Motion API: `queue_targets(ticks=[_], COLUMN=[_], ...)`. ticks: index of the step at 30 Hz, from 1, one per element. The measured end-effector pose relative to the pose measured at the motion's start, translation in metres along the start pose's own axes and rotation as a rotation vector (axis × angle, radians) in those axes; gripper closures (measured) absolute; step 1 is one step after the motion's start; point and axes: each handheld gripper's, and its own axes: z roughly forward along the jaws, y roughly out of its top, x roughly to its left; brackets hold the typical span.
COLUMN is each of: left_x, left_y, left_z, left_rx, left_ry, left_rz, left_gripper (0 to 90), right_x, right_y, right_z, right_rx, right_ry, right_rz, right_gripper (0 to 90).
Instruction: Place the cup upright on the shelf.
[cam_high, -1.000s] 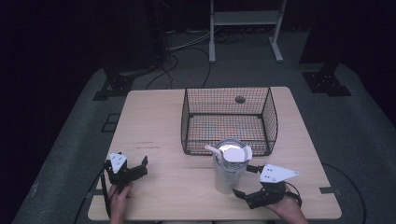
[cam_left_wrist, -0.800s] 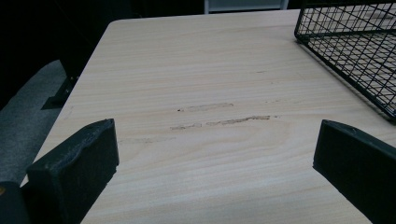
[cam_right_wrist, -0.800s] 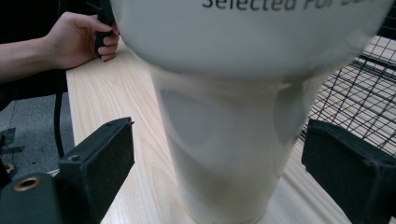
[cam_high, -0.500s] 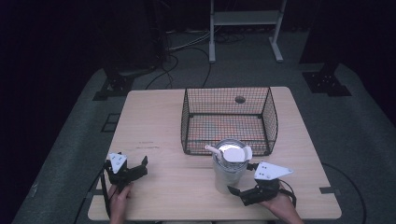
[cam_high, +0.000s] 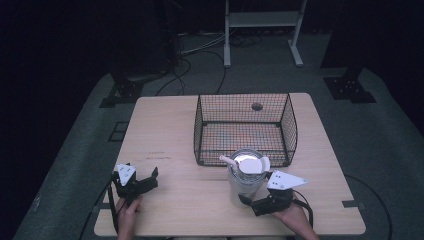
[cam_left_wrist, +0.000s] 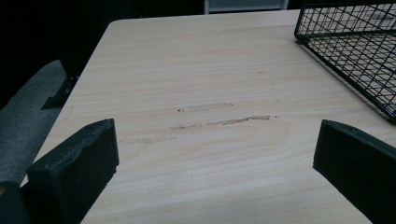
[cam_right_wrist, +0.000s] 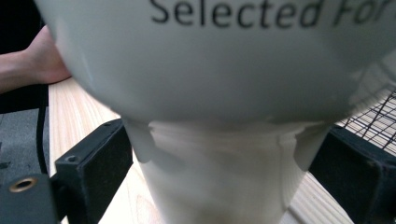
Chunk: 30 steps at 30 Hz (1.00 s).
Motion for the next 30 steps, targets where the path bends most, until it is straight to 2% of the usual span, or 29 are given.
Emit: queue_targets(ticks=[18, 30], left_x=[-0.0001, -0.0002], left_y=[0.0, 0.0], left_z=[0.0, 0.0], left_rx=[0.0, 0.0], left_ry=[0.001, 0.0], left_rz=[0.001, 0.002], left_gripper=[0.0, 0.0], right_x=[-0.0001, -0.0006], right_y=[-0.0014, -0.0025], right_z=[0.0075, 0.0082], right_rx=[-0.041, -0.06], right_ry=[0.007, 0.006], right_rz=[0.012, -0.013], right_gripper=[7.1, 8.1])
